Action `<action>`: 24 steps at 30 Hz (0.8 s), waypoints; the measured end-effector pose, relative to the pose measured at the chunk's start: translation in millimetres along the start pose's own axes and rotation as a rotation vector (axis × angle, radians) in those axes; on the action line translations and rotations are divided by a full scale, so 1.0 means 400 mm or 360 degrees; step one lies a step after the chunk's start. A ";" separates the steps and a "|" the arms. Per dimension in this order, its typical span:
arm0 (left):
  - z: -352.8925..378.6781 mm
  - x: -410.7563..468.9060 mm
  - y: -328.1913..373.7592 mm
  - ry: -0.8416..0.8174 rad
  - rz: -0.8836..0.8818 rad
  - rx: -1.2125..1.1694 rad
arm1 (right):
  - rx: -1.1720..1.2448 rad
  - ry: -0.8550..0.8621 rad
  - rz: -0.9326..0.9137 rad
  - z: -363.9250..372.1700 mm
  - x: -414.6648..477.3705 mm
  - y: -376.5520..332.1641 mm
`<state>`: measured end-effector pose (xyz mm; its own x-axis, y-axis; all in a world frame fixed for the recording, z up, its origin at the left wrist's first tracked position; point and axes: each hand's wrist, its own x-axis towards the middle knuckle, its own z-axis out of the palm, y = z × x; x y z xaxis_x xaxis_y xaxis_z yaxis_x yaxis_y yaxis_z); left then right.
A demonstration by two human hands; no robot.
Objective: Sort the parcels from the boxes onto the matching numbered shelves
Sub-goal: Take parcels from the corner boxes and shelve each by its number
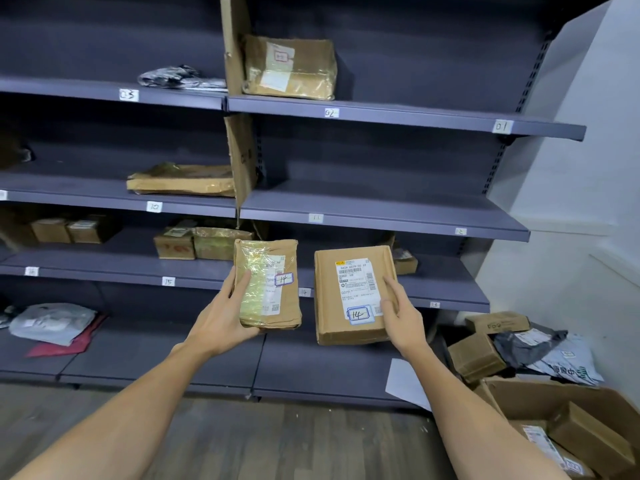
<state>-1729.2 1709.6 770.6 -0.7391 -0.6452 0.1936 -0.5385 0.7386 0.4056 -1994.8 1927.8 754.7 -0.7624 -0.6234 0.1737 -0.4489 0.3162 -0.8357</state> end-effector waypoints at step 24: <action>0.041 0.030 -0.176 -0.0202 -0.0013 -0.0144 | -0.0115 -0.0016 0.0164 0.188 -0.005 -0.007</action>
<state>-1706.7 1653.2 729.9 -0.7831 -0.6170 0.0780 -0.5103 0.7091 0.4866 -1956.8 1874.3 717.6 -0.8015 -0.5921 0.0830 -0.4011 0.4295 -0.8091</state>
